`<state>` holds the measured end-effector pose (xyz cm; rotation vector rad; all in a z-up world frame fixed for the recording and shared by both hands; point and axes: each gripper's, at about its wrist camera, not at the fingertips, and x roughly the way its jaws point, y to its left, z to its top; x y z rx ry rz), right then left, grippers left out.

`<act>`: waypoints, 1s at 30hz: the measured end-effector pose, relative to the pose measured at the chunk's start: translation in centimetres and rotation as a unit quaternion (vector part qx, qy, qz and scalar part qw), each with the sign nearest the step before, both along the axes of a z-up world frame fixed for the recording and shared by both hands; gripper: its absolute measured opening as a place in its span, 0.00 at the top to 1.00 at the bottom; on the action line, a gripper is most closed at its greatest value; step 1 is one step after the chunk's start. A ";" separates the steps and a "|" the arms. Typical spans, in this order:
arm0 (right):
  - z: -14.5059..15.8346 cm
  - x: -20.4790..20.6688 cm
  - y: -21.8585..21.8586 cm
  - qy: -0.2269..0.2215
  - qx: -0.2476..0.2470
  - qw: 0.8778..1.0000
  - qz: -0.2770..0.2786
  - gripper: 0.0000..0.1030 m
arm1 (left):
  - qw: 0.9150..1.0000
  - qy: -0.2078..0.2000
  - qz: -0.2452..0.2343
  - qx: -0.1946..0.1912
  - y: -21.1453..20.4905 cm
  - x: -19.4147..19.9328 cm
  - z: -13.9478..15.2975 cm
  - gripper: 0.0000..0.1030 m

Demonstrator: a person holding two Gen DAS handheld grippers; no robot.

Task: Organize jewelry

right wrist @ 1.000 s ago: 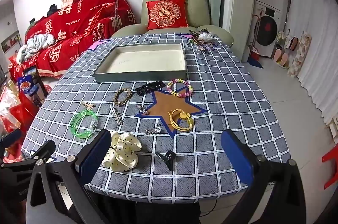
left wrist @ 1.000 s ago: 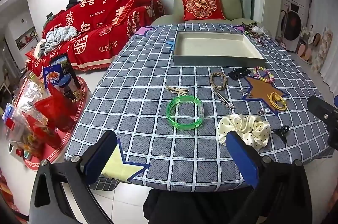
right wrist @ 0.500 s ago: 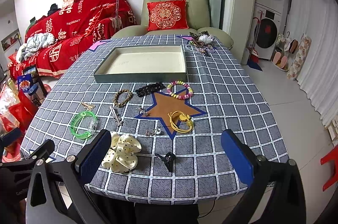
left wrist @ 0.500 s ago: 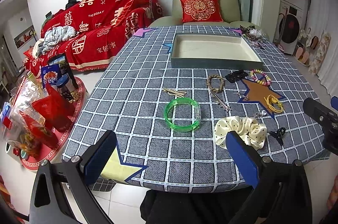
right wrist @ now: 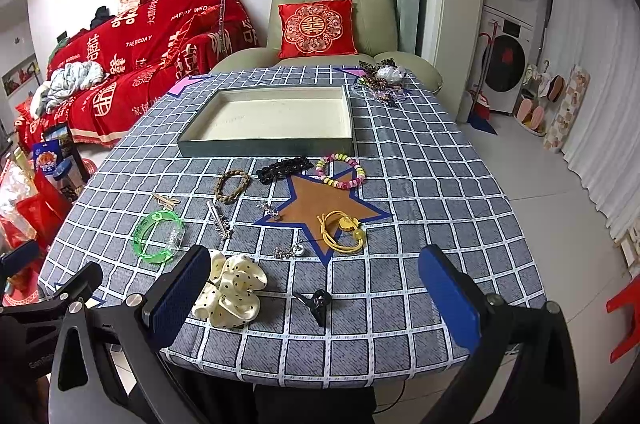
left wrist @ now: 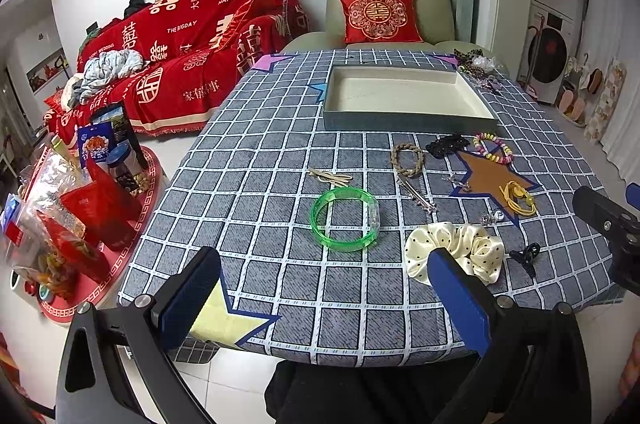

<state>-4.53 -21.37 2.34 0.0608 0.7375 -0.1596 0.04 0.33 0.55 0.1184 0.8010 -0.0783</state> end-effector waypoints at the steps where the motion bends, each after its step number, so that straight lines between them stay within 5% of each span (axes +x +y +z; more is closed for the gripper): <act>1: 0.0 0.0 0.0 0.000 -0.001 1.000 0.000 0.00 | 1.000 0.000 0.000 0.000 0.0 0.0 0.0 0.00; 30: -0.1 0.0 0.2 0.000 0.000 1.000 0.000 0.00 | 1.000 0.000 -0.001 -0.002 0.0 0.0 0.1 0.00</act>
